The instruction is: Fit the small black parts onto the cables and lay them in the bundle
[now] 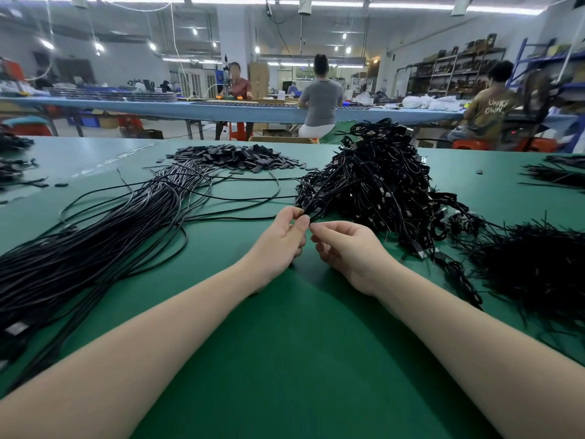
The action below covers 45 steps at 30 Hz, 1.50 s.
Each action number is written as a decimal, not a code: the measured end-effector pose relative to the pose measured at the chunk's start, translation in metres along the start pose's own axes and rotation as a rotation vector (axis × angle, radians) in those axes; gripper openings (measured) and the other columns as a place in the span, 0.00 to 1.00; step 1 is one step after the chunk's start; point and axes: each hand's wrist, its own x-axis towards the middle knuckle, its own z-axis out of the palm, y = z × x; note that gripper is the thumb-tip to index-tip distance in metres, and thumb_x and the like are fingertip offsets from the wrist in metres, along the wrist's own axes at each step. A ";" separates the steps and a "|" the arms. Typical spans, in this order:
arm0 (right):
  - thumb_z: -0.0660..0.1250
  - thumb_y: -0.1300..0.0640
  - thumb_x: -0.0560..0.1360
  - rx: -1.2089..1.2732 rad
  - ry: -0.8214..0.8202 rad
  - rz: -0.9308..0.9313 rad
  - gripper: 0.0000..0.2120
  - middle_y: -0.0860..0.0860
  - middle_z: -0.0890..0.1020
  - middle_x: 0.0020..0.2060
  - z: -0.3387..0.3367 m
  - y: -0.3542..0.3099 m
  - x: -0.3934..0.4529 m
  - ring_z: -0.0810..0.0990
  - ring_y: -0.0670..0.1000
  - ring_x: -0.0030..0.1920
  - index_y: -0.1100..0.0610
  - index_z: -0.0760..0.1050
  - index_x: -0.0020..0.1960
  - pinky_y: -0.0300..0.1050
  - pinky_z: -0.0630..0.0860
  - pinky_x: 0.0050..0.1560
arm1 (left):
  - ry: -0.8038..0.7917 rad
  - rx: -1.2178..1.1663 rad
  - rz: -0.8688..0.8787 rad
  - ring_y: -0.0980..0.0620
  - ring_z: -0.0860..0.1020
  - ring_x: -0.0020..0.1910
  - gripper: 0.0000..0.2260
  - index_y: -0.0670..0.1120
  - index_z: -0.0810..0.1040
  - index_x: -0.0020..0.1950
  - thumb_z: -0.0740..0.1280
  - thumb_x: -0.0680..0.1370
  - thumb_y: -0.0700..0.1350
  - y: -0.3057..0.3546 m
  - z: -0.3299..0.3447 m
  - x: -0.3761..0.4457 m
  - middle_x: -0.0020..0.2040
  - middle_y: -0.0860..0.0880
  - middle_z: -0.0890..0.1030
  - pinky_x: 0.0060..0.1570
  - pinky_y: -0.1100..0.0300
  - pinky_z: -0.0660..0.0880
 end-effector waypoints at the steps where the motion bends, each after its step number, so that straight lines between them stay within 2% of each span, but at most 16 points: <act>1: 0.72 0.60 0.73 -0.118 0.026 -0.087 0.04 0.51 0.80 0.32 -0.001 0.001 0.000 0.75 0.46 0.30 0.58 0.79 0.39 0.37 0.74 0.34 | 0.026 0.031 0.001 0.61 0.63 0.24 0.06 0.51 0.69 0.48 0.55 0.84 0.47 0.001 0.002 -0.001 0.29 0.56 0.67 0.26 0.69 0.62; 6: 0.70 0.57 0.74 -0.688 0.190 -0.497 0.08 0.43 0.77 0.27 -0.002 0.002 -0.004 0.72 0.40 0.29 0.55 0.78 0.36 0.31 0.67 0.32 | 0.141 0.259 -0.059 0.58 0.73 0.26 0.11 0.48 0.71 0.45 0.58 0.81 0.54 0.008 0.005 -0.005 0.30 0.53 0.78 0.30 0.65 0.68; 10: 0.68 0.60 0.75 -0.839 0.254 -0.651 0.08 0.45 0.77 0.30 -0.001 0.000 -0.007 0.73 0.42 0.31 0.57 0.76 0.36 0.34 0.68 0.33 | 0.097 0.084 -0.260 0.54 0.78 0.28 0.15 0.46 0.73 0.42 0.60 0.80 0.56 0.027 0.006 -0.004 0.31 0.51 0.82 0.32 0.63 0.70; 13: 0.67 0.65 0.73 -1.106 0.249 -0.887 0.06 0.53 0.77 0.34 -0.002 -0.006 -0.008 0.75 0.54 0.36 0.61 0.75 0.37 0.46 0.72 0.36 | -0.029 0.054 -0.494 0.56 0.74 0.24 0.14 0.49 0.74 0.35 0.61 0.78 0.53 0.043 -0.002 -0.002 0.28 0.54 0.78 0.27 0.65 0.62; 16: 0.66 0.69 0.70 -1.331 0.181 -1.192 0.04 0.59 0.76 0.34 -0.003 -0.007 -0.007 0.80 0.61 0.40 0.65 0.74 0.36 0.50 0.77 0.38 | -0.165 -0.036 -0.667 0.56 0.62 0.22 0.19 0.49 0.71 0.24 0.61 0.75 0.50 0.055 -0.013 0.000 0.26 0.55 0.66 0.25 0.66 0.57; 18: 0.66 0.71 0.70 -1.156 0.141 -1.111 0.04 0.58 0.77 0.36 -0.002 -0.004 -0.005 0.80 0.57 0.48 0.66 0.73 0.38 0.43 0.75 0.44 | -0.073 0.045 -0.535 0.55 0.66 0.28 0.23 0.49 0.75 0.20 0.63 0.76 0.52 0.054 -0.014 0.001 0.29 0.55 0.72 0.28 0.64 0.64; 20: 0.68 0.70 0.70 -0.949 0.190 -0.952 0.06 0.52 0.75 0.35 -0.004 -0.001 -0.001 0.74 0.48 0.39 0.63 0.73 0.38 0.35 0.68 0.39 | 0.016 0.127 -0.286 0.52 0.72 0.39 0.24 0.52 0.79 0.23 0.61 0.79 0.53 0.054 -0.010 0.001 0.34 0.56 0.79 0.40 0.60 0.70; 22: 0.68 0.64 0.73 -0.820 0.232 -0.734 0.07 0.49 0.75 0.33 -0.007 0.002 0.002 0.71 0.46 0.34 0.59 0.73 0.38 0.37 0.66 0.35 | -0.004 0.160 -0.092 0.56 0.76 0.49 0.21 0.53 0.83 0.31 0.59 0.81 0.51 0.052 -0.007 -0.001 0.43 0.57 0.83 0.48 0.62 0.71; 25: 0.68 0.60 0.76 -0.638 0.227 -0.581 0.06 0.53 0.82 0.35 -0.009 0.003 0.002 0.77 0.49 0.34 0.57 0.75 0.40 0.43 0.72 0.36 | -0.067 0.159 0.005 0.69 0.76 0.49 0.13 0.56 0.84 0.44 0.61 0.79 0.45 0.049 -0.008 -0.002 0.48 0.61 0.83 0.47 0.73 0.70; 27: 0.67 0.61 0.76 -0.633 0.202 -0.579 0.05 0.53 0.83 0.36 -0.007 0.004 -0.002 0.80 0.51 0.37 0.57 0.76 0.41 0.44 0.75 0.40 | -0.059 0.181 0.006 0.69 0.76 0.49 0.16 0.57 0.83 0.52 0.60 0.78 0.40 0.047 -0.010 0.000 0.49 0.62 0.82 0.46 0.76 0.70; 30: 0.68 0.60 0.76 -0.639 0.173 -0.560 0.05 0.52 0.82 0.35 -0.004 0.005 -0.004 0.80 0.52 0.37 0.58 0.77 0.41 0.46 0.75 0.39 | -0.062 0.168 -0.063 0.65 0.78 0.47 0.23 0.57 0.80 0.57 0.56 0.76 0.33 0.042 -0.016 0.000 0.49 0.58 0.81 0.45 0.68 0.72; 34: 0.68 0.63 0.75 -0.777 0.179 -0.653 0.05 0.47 0.79 0.34 -0.005 0.005 -0.004 0.76 0.44 0.35 0.58 0.78 0.40 0.34 0.70 0.38 | -0.115 0.269 -0.009 0.63 0.79 0.43 0.16 0.48 0.81 0.59 0.67 0.75 0.33 0.031 -0.023 -0.003 0.46 0.49 0.84 0.49 0.69 0.75; 37: 0.67 0.66 0.73 -0.840 0.210 -0.740 0.06 0.46 0.77 0.34 -0.005 0.004 -0.006 0.75 0.40 0.37 0.58 0.76 0.39 0.27 0.66 0.37 | -0.095 0.294 0.040 0.57 0.79 0.42 0.07 0.51 0.84 0.49 0.73 0.73 0.41 0.029 -0.025 -0.005 0.43 0.47 0.85 0.49 0.63 0.76; 39: 0.67 0.67 0.73 -0.838 0.234 -0.781 0.06 0.46 0.77 0.35 -0.004 0.003 -0.005 0.74 0.39 0.37 0.58 0.76 0.39 0.26 0.66 0.37 | -0.081 0.321 0.088 0.58 0.78 0.39 0.04 0.55 0.82 0.43 0.74 0.73 0.45 0.030 -0.025 -0.005 0.38 0.52 0.84 0.44 0.66 0.75; 42: 0.68 0.68 0.73 -0.839 0.263 -0.880 0.05 0.48 0.77 0.35 -0.002 0.001 -0.006 0.73 0.42 0.37 0.61 0.77 0.40 0.29 0.67 0.38 | -0.038 0.259 0.066 0.58 0.78 0.36 0.02 0.50 0.80 0.45 0.70 0.76 0.47 0.031 -0.019 -0.005 0.36 0.54 0.82 0.40 0.66 0.74; 45: 0.67 0.68 0.74 -0.881 0.285 -0.979 0.04 0.53 0.77 0.36 -0.003 -0.001 -0.007 0.74 0.49 0.38 0.64 0.77 0.41 0.41 0.72 0.37 | 0.008 -0.079 -0.129 0.54 0.80 0.32 0.10 0.48 0.74 0.56 0.69 0.77 0.47 0.039 -0.009 -0.004 0.35 0.49 0.83 0.31 0.62 0.75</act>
